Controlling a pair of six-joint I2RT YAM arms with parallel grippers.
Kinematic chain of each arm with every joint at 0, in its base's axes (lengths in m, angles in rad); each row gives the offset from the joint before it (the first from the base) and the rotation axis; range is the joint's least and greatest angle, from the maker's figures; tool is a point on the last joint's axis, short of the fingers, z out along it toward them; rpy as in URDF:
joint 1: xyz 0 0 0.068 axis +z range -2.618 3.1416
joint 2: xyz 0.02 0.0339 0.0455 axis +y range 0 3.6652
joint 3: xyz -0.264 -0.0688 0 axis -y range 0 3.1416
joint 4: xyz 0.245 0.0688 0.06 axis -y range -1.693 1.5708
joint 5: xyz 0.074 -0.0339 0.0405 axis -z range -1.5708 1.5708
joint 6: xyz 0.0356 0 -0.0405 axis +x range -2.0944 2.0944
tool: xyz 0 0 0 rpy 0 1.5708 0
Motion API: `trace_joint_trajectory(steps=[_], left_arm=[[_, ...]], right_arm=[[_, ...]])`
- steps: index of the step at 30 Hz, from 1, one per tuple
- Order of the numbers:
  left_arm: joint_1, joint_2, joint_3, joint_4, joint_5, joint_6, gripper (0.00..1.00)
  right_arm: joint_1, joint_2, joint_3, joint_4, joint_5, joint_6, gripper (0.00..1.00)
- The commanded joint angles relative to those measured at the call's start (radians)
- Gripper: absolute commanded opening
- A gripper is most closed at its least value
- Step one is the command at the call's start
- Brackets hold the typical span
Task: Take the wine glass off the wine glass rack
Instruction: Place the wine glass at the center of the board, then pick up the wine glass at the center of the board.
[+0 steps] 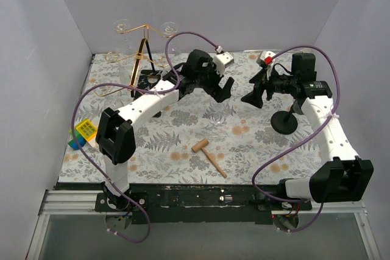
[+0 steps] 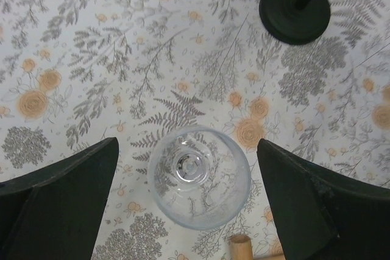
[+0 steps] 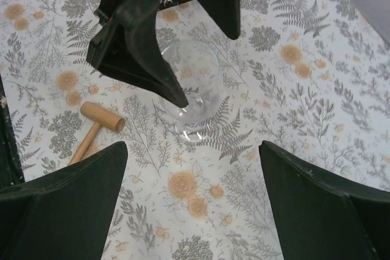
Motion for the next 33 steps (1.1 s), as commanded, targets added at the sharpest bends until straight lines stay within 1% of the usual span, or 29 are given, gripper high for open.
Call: trace_joint_trajectory(steps=[1, 3, 4, 7, 11, 14, 19, 23, 25, 29, 33], left_arm=[[0.079, -0.125, 0.119, 0.016, 0.098, -0.063, 0.98], [0.126, -0.158, 0.137, 0.028, 0.189, -0.119, 0.98], [0.146, -0.167, 0.151, 0.028, 0.207, -0.144, 0.98], [0.200, -0.201, 0.182, 0.046, 0.221, -0.192, 0.98], [0.267, -0.268, 0.173, 0.086, 0.200, -0.218, 0.98], [0.313, -0.351, 0.124, 0.124, 0.200, -0.230, 0.98], [0.384, -0.490, -0.003, 0.201, 0.203, -0.253, 0.98], [0.398, -0.596, -0.126, 0.256, 0.181, -0.222, 0.98], [0.398, -0.625, -0.161, 0.269, 0.172, -0.210, 0.98], [0.407, -0.633, -0.163, 0.241, 0.158, -0.187, 0.98], [0.422, -0.621, -0.145, 0.224, 0.129, -0.158, 0.98]], right_arm=[[0.088, 0.018, 0.078, -0.026, 0.015, -0.146, 0.98], [0.156, 0.047, 0.105, -0.046, 0.064, -0.189, 0.98], [0.189, 0.064, 0.118, -0.048, 0.087, -0.200, 0.98], [0.260, 0.132, 0.161, -0.038, 0.147, -0.194, 0.98], [0.302, 0.247, 0.280, -0.077, 0.182, -0.142, 0.98], [0.320, 0.329, 0.354, -0.123, 0.208, -0.111, 0.98], [0.369, 0.397, 0.371, -0.147, 0.288, -0.101, 0.98], [0.406, 0.446, 0.394, -0.192, 0.332, -0.090, 0.98], [0.415, 0.455, 0.383, -0.183, 0.377, -0.059, 0.98], [0.415, 0.451, 0.368, -0.170, 0.464, -0.012, 0.98], [0.415, 0.434, 0.362, -0.199, 0.521, -0.010, 0.98]])
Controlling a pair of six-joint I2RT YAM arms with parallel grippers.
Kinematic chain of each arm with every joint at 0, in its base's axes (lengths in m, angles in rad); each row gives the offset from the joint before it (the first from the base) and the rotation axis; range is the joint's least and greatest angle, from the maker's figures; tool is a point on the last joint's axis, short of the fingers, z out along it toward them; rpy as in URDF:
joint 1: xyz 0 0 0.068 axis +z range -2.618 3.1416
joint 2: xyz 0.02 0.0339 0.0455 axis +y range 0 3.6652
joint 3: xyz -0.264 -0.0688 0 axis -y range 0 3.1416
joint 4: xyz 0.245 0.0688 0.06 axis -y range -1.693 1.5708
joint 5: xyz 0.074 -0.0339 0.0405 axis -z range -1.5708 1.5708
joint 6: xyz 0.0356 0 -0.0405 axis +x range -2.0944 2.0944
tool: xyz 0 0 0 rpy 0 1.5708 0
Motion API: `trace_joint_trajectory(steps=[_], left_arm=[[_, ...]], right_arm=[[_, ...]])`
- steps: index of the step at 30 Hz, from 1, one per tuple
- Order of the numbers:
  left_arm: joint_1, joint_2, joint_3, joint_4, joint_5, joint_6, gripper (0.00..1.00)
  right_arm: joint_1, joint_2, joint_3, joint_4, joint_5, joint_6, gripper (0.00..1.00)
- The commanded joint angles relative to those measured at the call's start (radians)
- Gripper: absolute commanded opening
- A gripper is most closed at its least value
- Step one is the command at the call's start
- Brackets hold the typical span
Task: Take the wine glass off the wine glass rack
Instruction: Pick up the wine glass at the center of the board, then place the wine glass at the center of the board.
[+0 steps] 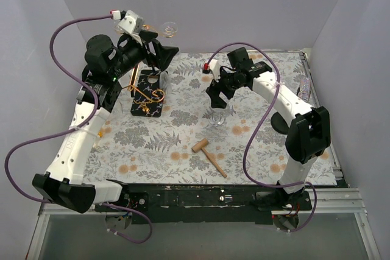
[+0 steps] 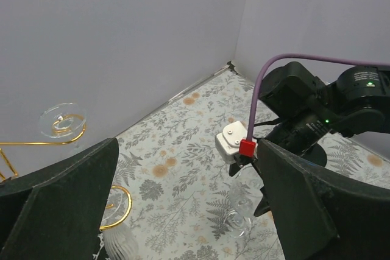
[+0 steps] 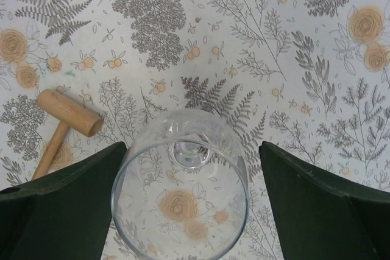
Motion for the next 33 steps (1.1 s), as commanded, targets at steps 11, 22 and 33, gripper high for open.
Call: trace_joint_trajectory(steps=[11, 22, 33], left_arm=[[0.029, 0.059, 0.092, -0.023, -0.018, 0.057, 0.98], [0.029, 0.073, 0.109, -0.067, -0.050, 0.081, 0.98], [0.027, 0.118, 0.150, -0.103, -0.068, 0.120, 0.98]], right_arm=[[-0.034, -0.012, 0.080, -0.018, 0.115, 0.118, 0.74], [-0.267, 0.206, 0.405, -0.078, 0.127, 0.170, 0.63], [-0.411, 0.384, 0.651, -0.061, 0.238, 0.182, 0.62]])
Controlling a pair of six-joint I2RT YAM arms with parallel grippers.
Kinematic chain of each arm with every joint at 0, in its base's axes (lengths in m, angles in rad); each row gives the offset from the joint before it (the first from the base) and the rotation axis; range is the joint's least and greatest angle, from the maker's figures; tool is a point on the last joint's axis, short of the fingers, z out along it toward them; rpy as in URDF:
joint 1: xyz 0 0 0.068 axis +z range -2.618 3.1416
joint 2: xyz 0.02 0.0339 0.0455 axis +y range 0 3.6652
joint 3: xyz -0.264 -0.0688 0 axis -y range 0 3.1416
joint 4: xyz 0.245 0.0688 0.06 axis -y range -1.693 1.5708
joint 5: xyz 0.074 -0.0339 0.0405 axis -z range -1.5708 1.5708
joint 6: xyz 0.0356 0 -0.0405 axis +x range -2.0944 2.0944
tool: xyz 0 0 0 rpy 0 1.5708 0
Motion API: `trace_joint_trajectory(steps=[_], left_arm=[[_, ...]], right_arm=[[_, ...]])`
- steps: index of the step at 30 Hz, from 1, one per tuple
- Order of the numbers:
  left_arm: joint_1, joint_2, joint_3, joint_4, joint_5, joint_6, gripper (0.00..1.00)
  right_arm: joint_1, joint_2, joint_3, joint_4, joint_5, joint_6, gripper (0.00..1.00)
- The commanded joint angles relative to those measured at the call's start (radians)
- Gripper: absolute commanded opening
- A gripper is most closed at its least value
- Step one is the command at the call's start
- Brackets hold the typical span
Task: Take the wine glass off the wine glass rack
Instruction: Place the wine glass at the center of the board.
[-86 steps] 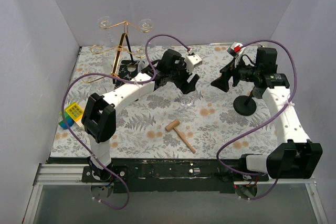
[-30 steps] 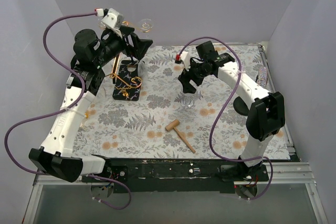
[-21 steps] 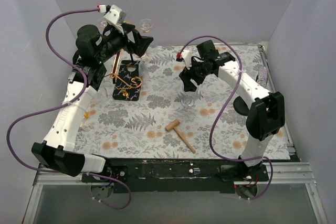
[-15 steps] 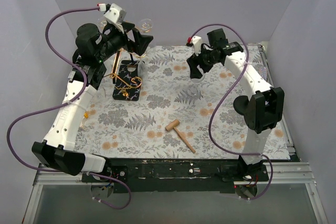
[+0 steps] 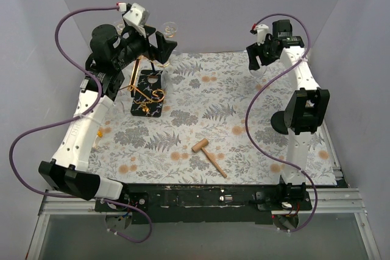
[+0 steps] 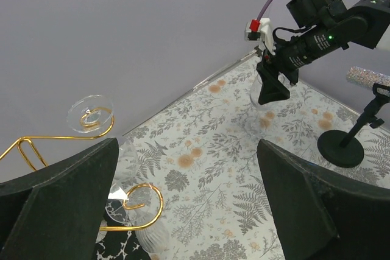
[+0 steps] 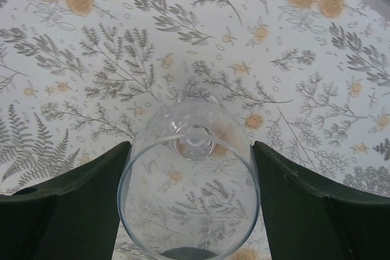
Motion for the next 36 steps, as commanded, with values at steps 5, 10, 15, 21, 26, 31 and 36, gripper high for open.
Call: trace_joint_trajectory(steps=[5, 10, 15, 21, 26, 31, 36], left_arm=[[0.005, 0.016, 0.043, -0.028, -0.032, 0.036, 0.98], [0.005, 0.021, 0.038, -0.032, -0.046, 0.044, 0.98], [0.003, 0.030, 0.063, -0.052, -0.068, 0.056, 0.98], [0.005, 0.030, 0.077, -0.057, -0.095, 0.075, 0.98], [0.008, 0.025, 0.060, -0.045, -0.102, 0.079, 0.98], [0.011, 0.033, 0.057, -0.026, -0.095, 0.062, 0.98], [0.020, 0.042, 0.066, 0.015, -0.242, 0.088, 0.98]], right_arm=[[-0.050, 0.012, 0.106, 0.058, 0.081, 0.016, 0.63], [-0.067, 0.038, 0.107, 0.068, 0.096, 0.037, 0.86], [-0.078, 0.029, 0.104, 0.104, 0.070, 0.090, 0.98], [-0.078, -0.044, 0.115, 0.146, 0.047, 0.123, 0.98], [-0.076, -0.095, 0.101, 0.149, 0.043, 0.133, 0.98], [-0.065, -0.134, 0.096, 0.146, -0.028, 0.105, 0.96], [0.011, -0.291, -0.092, 0.303, -0.296, -0.010, 0.90]])
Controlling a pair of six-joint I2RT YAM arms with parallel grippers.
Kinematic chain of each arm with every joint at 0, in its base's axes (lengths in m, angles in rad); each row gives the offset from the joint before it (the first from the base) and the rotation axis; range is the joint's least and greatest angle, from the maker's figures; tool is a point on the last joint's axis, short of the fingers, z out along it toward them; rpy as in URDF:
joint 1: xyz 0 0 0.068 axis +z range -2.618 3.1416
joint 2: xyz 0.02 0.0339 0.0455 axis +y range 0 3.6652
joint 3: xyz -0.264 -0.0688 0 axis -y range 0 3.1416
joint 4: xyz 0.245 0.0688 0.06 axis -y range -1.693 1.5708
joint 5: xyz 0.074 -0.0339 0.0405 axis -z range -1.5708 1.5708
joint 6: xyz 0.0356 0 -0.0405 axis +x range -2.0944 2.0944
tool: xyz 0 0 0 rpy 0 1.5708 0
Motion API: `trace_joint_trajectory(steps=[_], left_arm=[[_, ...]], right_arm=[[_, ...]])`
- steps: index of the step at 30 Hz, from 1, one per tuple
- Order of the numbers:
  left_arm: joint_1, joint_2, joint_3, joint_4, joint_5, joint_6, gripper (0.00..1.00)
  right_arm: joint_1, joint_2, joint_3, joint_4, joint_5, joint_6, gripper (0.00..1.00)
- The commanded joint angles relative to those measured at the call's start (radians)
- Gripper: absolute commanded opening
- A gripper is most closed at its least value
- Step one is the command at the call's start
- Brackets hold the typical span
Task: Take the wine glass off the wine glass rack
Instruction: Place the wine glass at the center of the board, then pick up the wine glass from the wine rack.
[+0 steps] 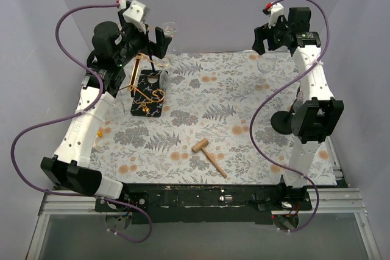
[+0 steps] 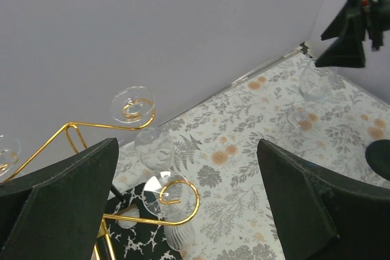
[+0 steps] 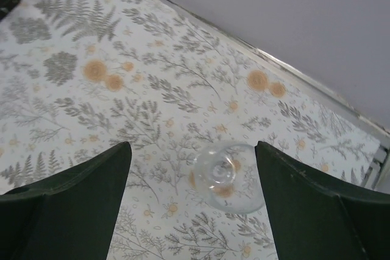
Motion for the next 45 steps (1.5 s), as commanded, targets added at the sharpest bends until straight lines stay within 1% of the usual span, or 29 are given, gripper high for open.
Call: trace_joint_trajectory(steps=[1, 2, 4, 7, 11, 15, 17, 19, 21, 23, 25, 26, 30, 32, 36, 40, 43, 45], left_arm=[[0.017, 0.004, 0.025, 0.058, -0.146, 0.035, 0.98], [0.020, 0.005, 0.030, 0.063, -0.174, 0.047, 0.98], [0.024, 0.004, 0.030, 0.073, -0.210, 0.069, 0.98], [0.034, -0.002, 0.022, 0.084, -0.224, 0.092, 0.98], [0.061, -0.025, -0.021, 0.115, -0.224, 0.060, 0.98], [0.066, -0.086, -0.172, 0.233, -0.202, 0.060, 0.98], [0.064, -0.117, -0.249, 0.286, -0.168, 0.061, 0.98], [0.064, -0.130, -0.295, 0.345, -0.131, 0.080, 0.98], [0.064, -0.117, -0.295, 0.353, -0.119, 0.109, 0.98], [0.064, -0.087, -0.262, 0.339, -0.143, 0.127, 0.98], [0.067, -0.050, -0.187, 0.299, -0.189, 0.135, 0.98], [0.069, -0.039, -0.161, 0.238, -0.198, 0.139, 0.98], [0.077, -0.076, -0.214, 0.210, -0.198, 0.190, 0.98], [0.077, -0.088, -0.216, 0.181, -0.209, 0.193, 0.98], [0.077, -0.088, -0.185, 0.115, -0.247, 0.191, 0.98], [0.078, -0.081, -0.191, 0.100, -0.290, 0.208, 0.98], [0.078, -0.067, -0.164, 0.078, -0.280, 0.213, 0.98], [0.078, -0.048, -0.131, 0.057, -0.283, 0.213, 0.98]], right_arm=[[0.093, -0.198, -0.190, 0.218, -0.241, -0.084, 0.91], [0.116, -0.230, -0.243, 0.267, -0.255, -0.083, 0.91], [0.172, -0.259, -0.291, 0.301, -0.293, -0.077, 0.89], [0.263, -0.272, -0.314, 0.304, -0.326, -0.092, 0.82], [0.344, -0.295, -0.344, 0.332, -0.332, -0.120, 0.82], [0.395, -0.292, -0.381, 0.335, -0.359, -0.164, 0.82], [0.403, -0.292, -0.419, 0.368, -0.390, -0.164, 0.76], [0.407, -0.284, -0.439, 0.424, -0.395, -0.099, 0.73], [0.413, -0.269, -0.452, 0.488, -0.410, -0.039, 0.70], [0.418, -0.247, -0.467, 0.565, -0.442, 0.010, 0.66], [0.418, -0.221, -0.478, 0.663, -0.485, 0.064, 0.62], [0.417, -0.210, -0.485, 0.719, -0.517, 0.081, 0.60], [0.421, -0.180, -0.577, 0.945, -0.593, 0.129, 0.58], [0.424, -0.157, -0.605, 1.023, -0.596, 0.149, 0.58], [0.429, -0.080, -0.608, 1.193, -0.622, 0.270, 0.57], [0.441, -0.013, -0.602, 1.370, -0.611, 0.391, 0.54], [0.452, 0.035, -0.593, 1.465, -0.602, 0.465, 0.52], [0.462, 0.058, -0.591, 1.508, -0.570, 0.486, 0.52]])
